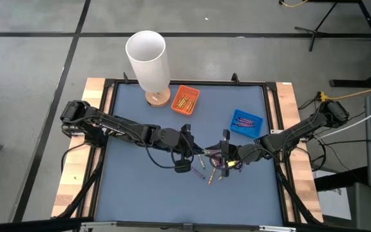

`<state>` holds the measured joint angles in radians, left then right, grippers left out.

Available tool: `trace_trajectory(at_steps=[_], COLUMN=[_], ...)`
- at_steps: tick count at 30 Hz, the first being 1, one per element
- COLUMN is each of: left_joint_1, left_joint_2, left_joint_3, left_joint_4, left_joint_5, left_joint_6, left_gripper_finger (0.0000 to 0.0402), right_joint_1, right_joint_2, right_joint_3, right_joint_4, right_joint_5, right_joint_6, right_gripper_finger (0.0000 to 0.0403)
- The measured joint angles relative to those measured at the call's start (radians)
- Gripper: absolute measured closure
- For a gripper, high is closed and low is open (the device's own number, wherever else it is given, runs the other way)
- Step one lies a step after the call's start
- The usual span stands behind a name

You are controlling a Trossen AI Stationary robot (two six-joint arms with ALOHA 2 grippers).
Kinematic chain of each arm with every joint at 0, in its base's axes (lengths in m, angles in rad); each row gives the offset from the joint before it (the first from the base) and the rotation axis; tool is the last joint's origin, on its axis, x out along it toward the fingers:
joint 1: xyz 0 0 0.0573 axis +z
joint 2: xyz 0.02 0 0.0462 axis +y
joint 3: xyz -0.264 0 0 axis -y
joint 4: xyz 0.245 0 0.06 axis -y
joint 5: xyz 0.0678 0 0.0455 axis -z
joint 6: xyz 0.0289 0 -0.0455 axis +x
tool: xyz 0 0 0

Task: Sort crayons
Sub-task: Put the green crayon into the black basket

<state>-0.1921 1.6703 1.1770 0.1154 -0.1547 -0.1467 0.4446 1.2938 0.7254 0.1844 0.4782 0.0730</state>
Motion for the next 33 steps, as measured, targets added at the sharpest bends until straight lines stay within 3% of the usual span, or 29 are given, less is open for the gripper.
trace_trajectory(at_steps=[8, 20, 33], left_joint_1=[0.0, 0.0, 0.022], left_joint_2=[0.0, -0.018, -0.205], left_joint_3=[0.0, -0.001, -0.001], left_joint_4=[-0.009, -0.204, -0.842], left_joint_5=[0.0, 0.025, -0.033], left_joint_6=[0.0, -0.058, -0.154], left_gripper_finger=[0.0393, 0.0392, 0.0391], right_joint_1=[0.0, 0.0, 0.0], right_joint_2=[0.0, 0.0, 0.0], right_joint_3=[0.0, 0.0, 0.0], right_joint_4=[-0.03, -0.29, -0.367], right_joint_5=[0.0, 0.0, -0.001], right_joint_6=[0.005, 0.008, 0.008], right_gripper_finger=[0.0231, 0.0224, 0.0223])
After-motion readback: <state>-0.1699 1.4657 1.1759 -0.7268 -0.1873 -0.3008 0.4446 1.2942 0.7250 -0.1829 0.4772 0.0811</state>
